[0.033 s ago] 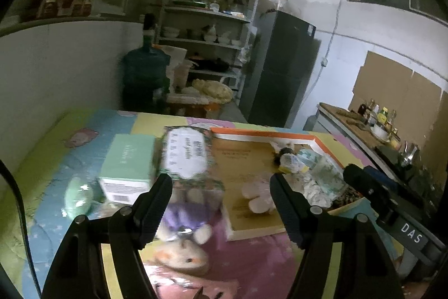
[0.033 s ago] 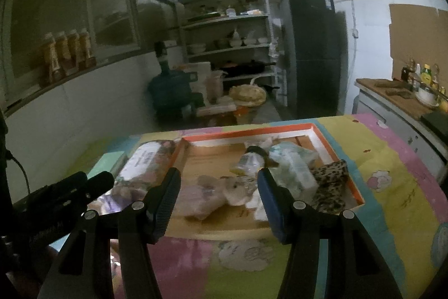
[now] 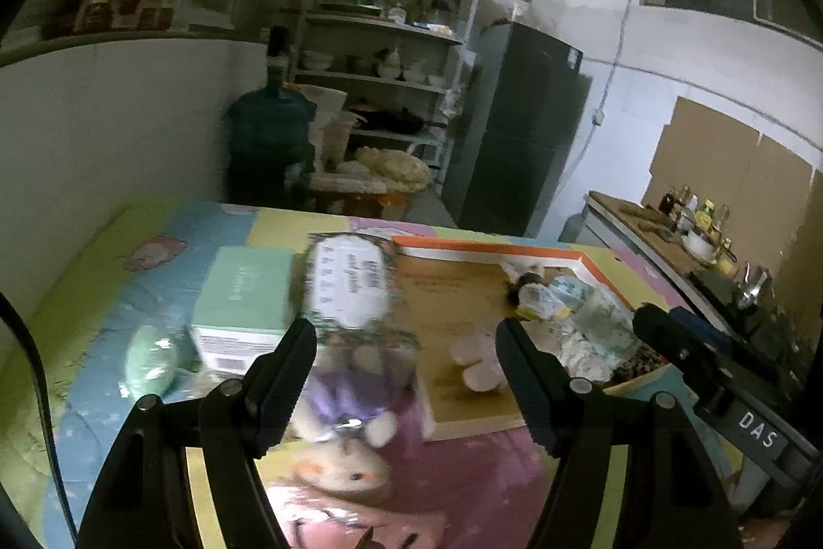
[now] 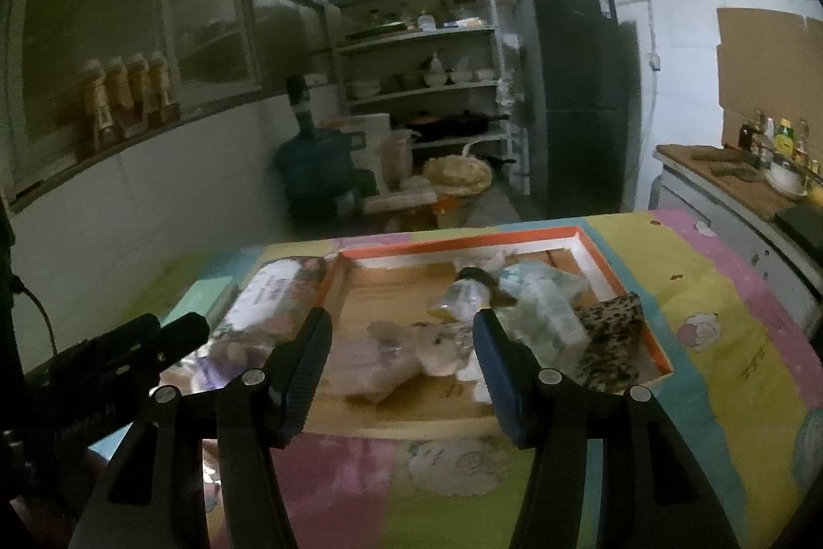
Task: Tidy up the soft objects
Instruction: 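Move both tools back from the tray toward the remaining soft items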
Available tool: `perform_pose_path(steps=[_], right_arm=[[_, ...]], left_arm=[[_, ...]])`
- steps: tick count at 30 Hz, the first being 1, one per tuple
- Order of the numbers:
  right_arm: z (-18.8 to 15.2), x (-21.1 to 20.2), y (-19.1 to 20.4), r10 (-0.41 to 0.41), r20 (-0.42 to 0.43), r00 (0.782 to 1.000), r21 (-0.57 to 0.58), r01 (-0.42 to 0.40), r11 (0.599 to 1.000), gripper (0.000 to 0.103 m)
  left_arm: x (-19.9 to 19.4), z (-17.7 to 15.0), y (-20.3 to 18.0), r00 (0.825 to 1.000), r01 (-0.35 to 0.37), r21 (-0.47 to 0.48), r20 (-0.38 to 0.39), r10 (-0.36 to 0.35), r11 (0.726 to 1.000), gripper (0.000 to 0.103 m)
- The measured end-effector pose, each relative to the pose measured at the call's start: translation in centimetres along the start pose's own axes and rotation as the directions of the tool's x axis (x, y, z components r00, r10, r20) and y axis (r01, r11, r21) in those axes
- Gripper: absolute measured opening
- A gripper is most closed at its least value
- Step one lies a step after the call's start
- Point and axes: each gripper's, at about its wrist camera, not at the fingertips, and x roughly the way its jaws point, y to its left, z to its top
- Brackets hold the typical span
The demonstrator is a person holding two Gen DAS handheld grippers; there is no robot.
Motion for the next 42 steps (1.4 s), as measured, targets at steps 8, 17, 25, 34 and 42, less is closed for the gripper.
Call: perform_pose_path(steps=[8,17,25,34,42], right_arm=[[-0.6,-0.1,3.1,0.024,-0.015,1.000,-0.037,-0.025,0.999,0.059],[-1.9,0.5,6.5,0.131,-0.072,0.989,-0.120,-0.139,0.983,0.059],[-5.8,3.0,10.6,0.287,-0.284,0.915,-0.255,-0.360,0.897,0.063],[-9.2,6.5,13.4,0.225,-0.458,0.860,-0.448,-0.442,0.777,0.063],[-10.5,6.9,14.9,0.189,-0.473,0.861,-0.511,-0.442,0.738,0.063]], left_arm=[[-1.8,-0.4,3.3,0.998,-0.057,-0.020,0.019,0.057,0.998,0.072],[-3.7,-0.9,7.1,0.992,-0.114,-0.062,0.047,0.117,0.992,0.072],[-4.7,-2.2,10.1,0.984,-0.172,-0.050,0.036,0.174,0.984,0.072],[-5.2,-4.3,13.5,0.976,-0.217,-0.095,-0.010,0.217,0.972,0.072],[-5.0,-5.6,15.3,0.969,-0.246,-0.132,-0.047,0.242,0.960,0.072]])
